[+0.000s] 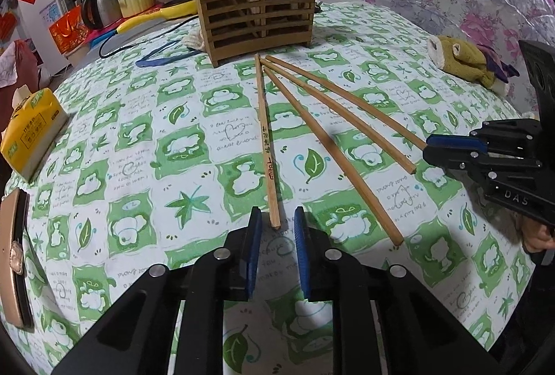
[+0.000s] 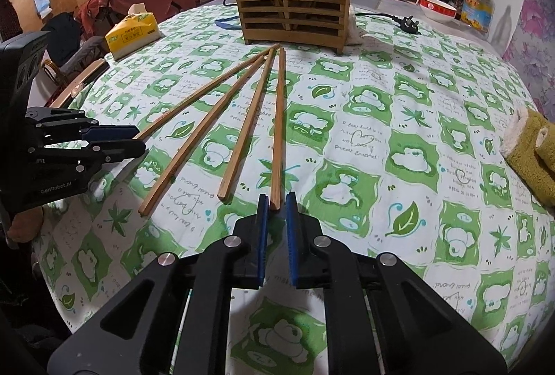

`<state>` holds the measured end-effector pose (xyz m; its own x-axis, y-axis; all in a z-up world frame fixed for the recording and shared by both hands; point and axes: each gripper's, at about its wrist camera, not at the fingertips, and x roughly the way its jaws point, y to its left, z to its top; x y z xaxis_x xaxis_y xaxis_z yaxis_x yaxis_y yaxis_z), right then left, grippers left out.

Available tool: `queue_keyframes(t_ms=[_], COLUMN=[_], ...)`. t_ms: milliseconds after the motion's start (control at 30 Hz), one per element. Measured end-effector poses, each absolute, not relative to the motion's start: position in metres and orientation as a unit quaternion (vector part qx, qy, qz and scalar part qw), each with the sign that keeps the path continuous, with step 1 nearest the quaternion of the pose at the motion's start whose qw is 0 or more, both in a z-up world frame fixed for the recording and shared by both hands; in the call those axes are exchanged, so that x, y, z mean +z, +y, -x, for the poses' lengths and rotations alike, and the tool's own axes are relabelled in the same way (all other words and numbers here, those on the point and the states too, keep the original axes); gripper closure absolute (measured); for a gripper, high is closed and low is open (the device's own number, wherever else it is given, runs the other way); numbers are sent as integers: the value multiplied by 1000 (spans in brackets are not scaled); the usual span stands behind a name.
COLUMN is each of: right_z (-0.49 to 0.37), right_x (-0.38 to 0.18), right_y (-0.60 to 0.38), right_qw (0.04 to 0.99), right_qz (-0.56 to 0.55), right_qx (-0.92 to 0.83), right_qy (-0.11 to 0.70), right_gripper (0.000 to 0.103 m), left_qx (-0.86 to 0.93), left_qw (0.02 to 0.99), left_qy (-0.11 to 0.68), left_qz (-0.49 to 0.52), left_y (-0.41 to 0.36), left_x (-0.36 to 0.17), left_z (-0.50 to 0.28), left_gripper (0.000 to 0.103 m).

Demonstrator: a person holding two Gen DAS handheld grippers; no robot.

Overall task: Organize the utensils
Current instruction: 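Close the right tool on one chopstick while the left tool grasps another, then lift both chopsticks up and lower them into the wooden holder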

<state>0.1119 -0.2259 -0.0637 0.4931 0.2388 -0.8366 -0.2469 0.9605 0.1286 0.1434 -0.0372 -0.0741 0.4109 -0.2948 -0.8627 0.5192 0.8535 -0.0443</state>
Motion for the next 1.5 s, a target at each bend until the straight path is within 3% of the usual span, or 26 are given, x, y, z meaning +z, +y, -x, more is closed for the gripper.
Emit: queue_keyframes(t_ms=[100, 133, 400, 733, 1100, 1267, 1400, 1500], right_z=[-112, -112, -97, -89, -160, -201, -231, -257], right_x=[-64, -63, -43, 72, 141, 188, 206, 182], right_y=[-227, -228, -234, -233, -225, -231, -233, -233], right_qw=[864, 865, 897, 950, 960, 972, 983, 982], right_qz=[2, -2, -2, 2, -4, -46, -67, -67], right_qx=[141, 142, 116, 103, 96, 86, 61, 39], right_qy=[483, 482, 426, 295, 264, 212, 161, 172], right_gripper=[95, 96, 96, 96, 96, 96, 96, 96], left_qx=[-242, -245, -235, -237, -235, -226, -193, -182], left_qw=[833, 833, 843, 889, 907, 926, 943, 934], left_qy=[483, 483, 471, 378, 341, 301, 272, 306], left_qz=[-116, -115, -109, -102, -77, -23, -4, 6], left_y=[-38, -38, -36, -49, -79, -74, -70, -71], left_x=[-74, -73, -60, 62, 156, 209, 216, 182], left_z=[-143, -142, -134, -144, -213, -253, -285, -314], left_gripper=[87, 97, 97, 97, 97, 97, 97, 97])
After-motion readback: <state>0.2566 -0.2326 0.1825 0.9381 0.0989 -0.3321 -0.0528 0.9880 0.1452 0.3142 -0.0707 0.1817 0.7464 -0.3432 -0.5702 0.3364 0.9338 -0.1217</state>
